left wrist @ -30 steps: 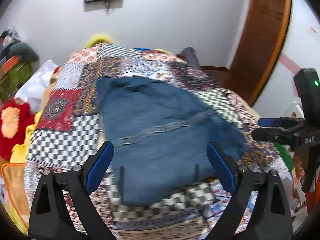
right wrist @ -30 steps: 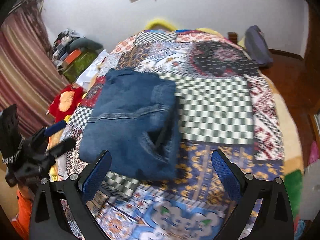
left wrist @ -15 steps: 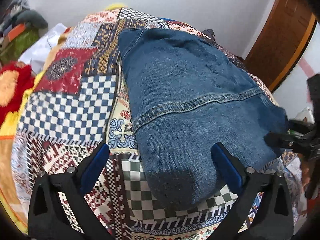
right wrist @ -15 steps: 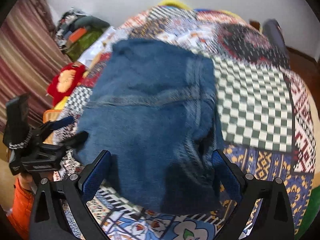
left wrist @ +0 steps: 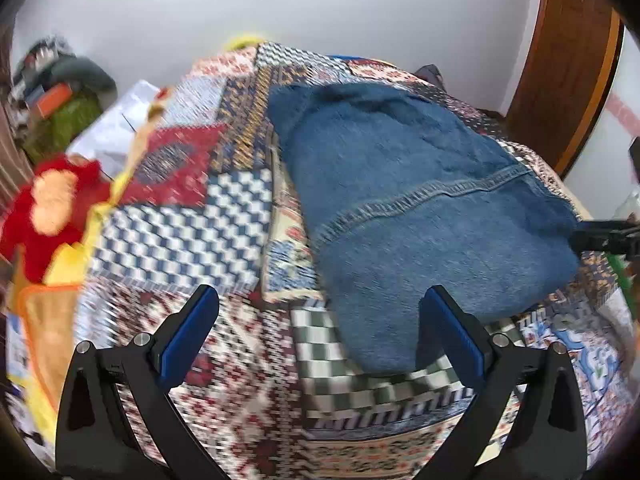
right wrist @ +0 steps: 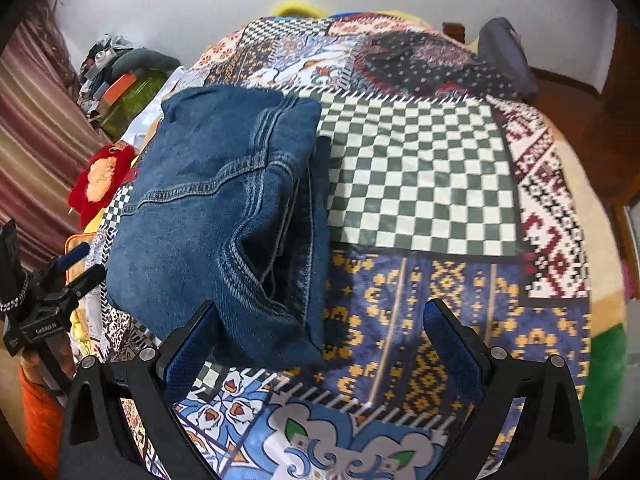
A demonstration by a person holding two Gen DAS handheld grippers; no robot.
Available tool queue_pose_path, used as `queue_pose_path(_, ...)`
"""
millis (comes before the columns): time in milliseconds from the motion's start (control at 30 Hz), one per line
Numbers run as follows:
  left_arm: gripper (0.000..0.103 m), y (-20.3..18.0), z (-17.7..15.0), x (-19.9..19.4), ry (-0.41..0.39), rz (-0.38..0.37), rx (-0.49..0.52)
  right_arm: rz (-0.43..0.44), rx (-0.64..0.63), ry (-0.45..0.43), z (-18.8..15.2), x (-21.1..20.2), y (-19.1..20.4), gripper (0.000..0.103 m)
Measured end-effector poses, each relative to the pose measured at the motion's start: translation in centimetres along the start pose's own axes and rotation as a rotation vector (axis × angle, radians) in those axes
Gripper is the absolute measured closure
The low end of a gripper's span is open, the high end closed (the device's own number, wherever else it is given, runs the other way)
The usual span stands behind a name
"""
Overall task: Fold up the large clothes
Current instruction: 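Release the folded denim jacket and withdraw both tools, then grasp the folded jacket edges with both tools and lift it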
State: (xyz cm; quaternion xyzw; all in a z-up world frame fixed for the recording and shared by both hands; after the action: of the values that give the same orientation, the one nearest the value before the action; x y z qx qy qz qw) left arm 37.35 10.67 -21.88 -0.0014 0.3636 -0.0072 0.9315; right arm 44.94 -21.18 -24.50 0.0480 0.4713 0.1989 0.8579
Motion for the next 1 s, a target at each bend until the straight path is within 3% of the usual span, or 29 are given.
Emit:
queue_pose_path(133, 0.0, 0.9, 2.1, -1.7, -0.065, 0.028, 0.026, -0.024, -0.041, -0.044, 0.8, -1.3, 0.7, 0.003)
queue_pose_path(267, 0.0, 1.6, 4.8, -2.2, -0.122, 0.028, 0.023, 0.008, -0.075, -0.107, 2.7, -2.2, 2.3, 0.003)
queue_pose_path(533, 0.0, 0.5, 9.4, 1.2, -0.137, -0.028, 0.051, 0.09, -0.098, -0.151, 7.3, -0.8, 5.3, 0.003)
queue_pose_path(667, 0.0, -0.9, 10.4, 5.8, -0.07, -0.081, 0.087, 0.115, -0.114, -0.116, 9.7, 2.3, 6.8, 0.003)
queue_pose_path(833, 0.0, -1.8, 10.6, 10.7, 0.009, -0.084, 0.1, 0.129, -0.121, -0.011, 11.7, 7.3, 7.1, 0.003)
queue_pose_path(1000, 0.0, -0.9, 11.3, 13.6, 0.018, -0.095, 0.08, 0.161, -0.074, 0.105, 12.9, 11.6, 5.7, 0.003)
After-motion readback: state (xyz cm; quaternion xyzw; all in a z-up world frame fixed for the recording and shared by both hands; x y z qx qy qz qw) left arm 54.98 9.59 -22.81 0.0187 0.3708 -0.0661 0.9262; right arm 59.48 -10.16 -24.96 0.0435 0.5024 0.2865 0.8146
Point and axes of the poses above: each gripper's, at about its wrist camera, not at the fingertips, and x roughly the way its jaws point, y to its left, z to its top, the point moved 3 cm from there along x, roughly the way its jaws point, and after that the axes turned 8 degrees about -y, right-handed, at the moved point
